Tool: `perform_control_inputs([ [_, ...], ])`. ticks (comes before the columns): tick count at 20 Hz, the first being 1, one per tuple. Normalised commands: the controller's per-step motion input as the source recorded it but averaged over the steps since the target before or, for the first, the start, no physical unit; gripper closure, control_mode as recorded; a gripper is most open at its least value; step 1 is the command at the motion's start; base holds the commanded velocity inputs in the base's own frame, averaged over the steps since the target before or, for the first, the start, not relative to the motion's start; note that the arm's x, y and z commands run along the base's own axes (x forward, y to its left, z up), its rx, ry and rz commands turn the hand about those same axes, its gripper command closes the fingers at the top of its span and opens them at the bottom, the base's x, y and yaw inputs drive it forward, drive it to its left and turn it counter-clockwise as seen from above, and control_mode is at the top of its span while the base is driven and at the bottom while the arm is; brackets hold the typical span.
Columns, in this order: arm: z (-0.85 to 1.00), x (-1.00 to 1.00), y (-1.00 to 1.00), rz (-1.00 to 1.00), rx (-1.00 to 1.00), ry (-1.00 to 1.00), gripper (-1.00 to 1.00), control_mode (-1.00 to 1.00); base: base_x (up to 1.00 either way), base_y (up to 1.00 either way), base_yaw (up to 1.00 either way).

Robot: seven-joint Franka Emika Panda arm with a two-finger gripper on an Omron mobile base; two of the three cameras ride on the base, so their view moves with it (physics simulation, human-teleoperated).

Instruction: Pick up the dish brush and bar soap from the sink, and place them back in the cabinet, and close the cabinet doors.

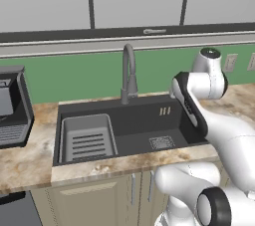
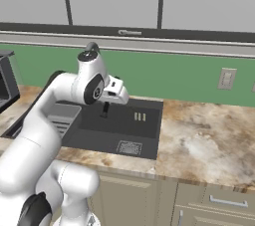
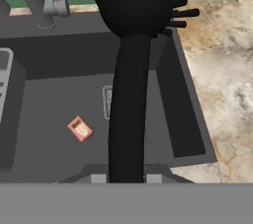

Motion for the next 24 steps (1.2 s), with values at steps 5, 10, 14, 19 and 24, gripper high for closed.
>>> perform_control_inputs([
  [5, 0.13, -0.14, 0.00, -0.03, 0.00, 0.00, 1.00, -1.00, 0.00, 0.00, 0.00],
  [10, 0.19, -0.15, 0.00, -0.04, 0.00, 0.00, 1.00, -1.00, 0.00, 0.00, 0.00],
  [14, 0.18, -0.10, 0.00, -0.06, 0.00, 0.00, 1.00, -1.00, 0.00, 0.00, 0.00],
  [19, 0.20, -0.12, 0.00, -0.03, 0.00, 0.00, 1.00, -1.00, 0.00, 0.00, 0.00],
  [24, 0.20, -0.19, 0.00, 0.00, 0.00, 0.00, 1.00, -1.00, 0.00, 0.00, 0.00],
])
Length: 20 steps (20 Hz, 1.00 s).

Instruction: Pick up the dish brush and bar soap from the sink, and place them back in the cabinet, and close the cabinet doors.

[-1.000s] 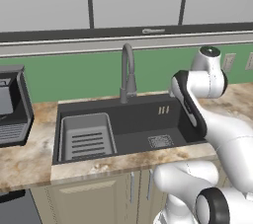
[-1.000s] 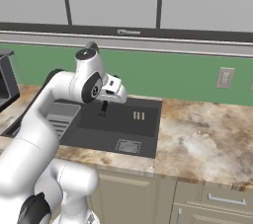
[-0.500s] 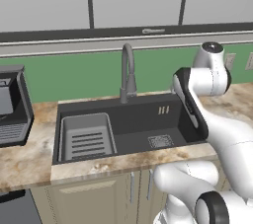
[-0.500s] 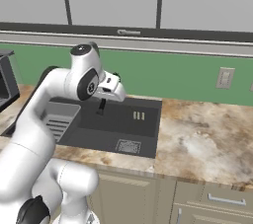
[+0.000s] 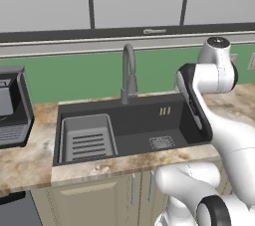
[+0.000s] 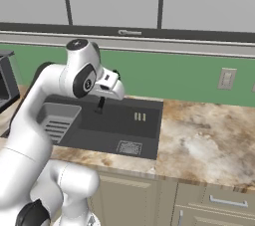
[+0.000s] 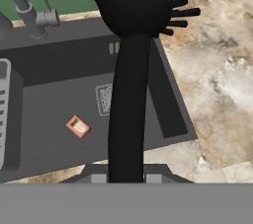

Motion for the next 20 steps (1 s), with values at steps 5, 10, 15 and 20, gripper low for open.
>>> perform_control_inputs([
  [5, 0.21, -0.25, 0.00, 0.00, 0.00, 0.00, 1.00, -1.00, 0.00, 0.00, 0.00],
  [10, 0.20, -0.28, 0.00, 0.00, 0.00, 0.00, 1.00, -1.00, 0.00, 0.00, 0.00],
  [15, 0.15, -0.30, 0.00, 0.00, 0.00, 0.00, 1.00, -1.00, 0.00, 0.00, 0.00],
  [20, 0.10, -0.35, 0.00, 0.00, 0.00, 0.00, 1.00, -1.00, 0.00, 0.00, 0.00],
])
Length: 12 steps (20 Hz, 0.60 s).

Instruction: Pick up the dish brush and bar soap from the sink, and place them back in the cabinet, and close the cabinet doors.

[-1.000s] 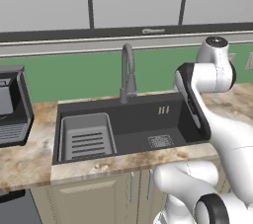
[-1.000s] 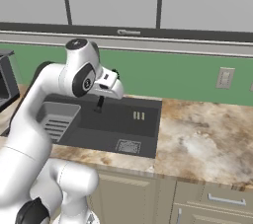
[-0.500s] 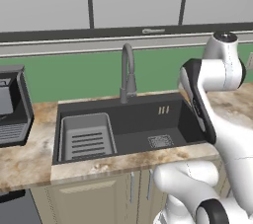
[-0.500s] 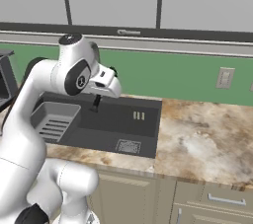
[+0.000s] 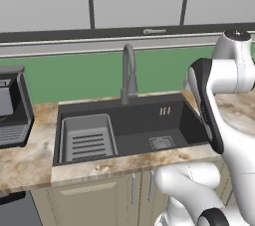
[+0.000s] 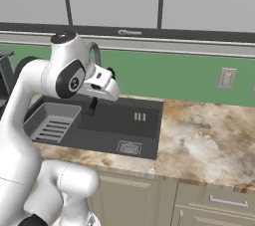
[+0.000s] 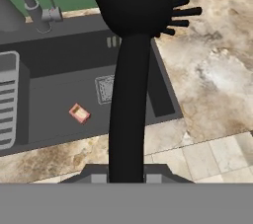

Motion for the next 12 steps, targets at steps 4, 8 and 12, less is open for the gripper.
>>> perform_control_inputs([
  [4, 0.03, -0.32, 0.00, 0.00, 0.00, -0.03, 1.00, -1.00, 0.00, 0.00, 0.00],
  [8, 0.09, -0.25, 0.00, 0.00, 0.00, -0.05, 1.00, -1.00, 0.00, 0.00, 0.00],
  [12, 0.11, -0.12, 0.00, 0.00, 0.00, -0.06, 1.00, -1.00, 0.00, 0.00, 0.00],
])
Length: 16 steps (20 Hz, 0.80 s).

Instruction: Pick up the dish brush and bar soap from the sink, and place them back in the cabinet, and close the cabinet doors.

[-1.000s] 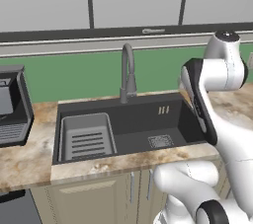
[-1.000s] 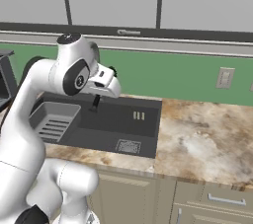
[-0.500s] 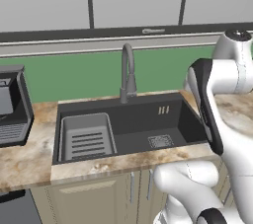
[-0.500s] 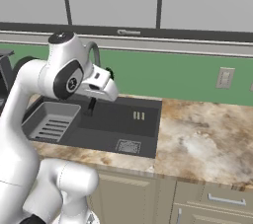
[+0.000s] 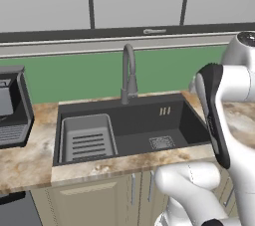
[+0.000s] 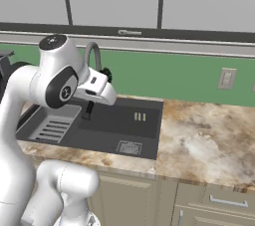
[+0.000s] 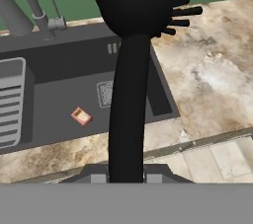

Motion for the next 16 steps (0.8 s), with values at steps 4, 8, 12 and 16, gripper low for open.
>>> perform_control_inputs([
  [4, 0.09, -0.09, 0.03, 0.00, 0.00, -0.05, 1.00, -1.00, 0.00, 0.00, 0.00],
  [8, 0.10, -0.06, 0.05, 0.00, 0.00, -0.03, 1.00, -1.00, 0.00, 0.00, 0.00],
  [12, 0.12, -0.01, 0.07, 0.00, 0.00, -0.03, 1.00, -1.00, 0.00, 0.00, 0.00],
  [16, 0.09, -0.01, 0.07, 0.01, 0.00, -0.02, 1.00, -1.00, 0.00, 0.00, 0.00],
])
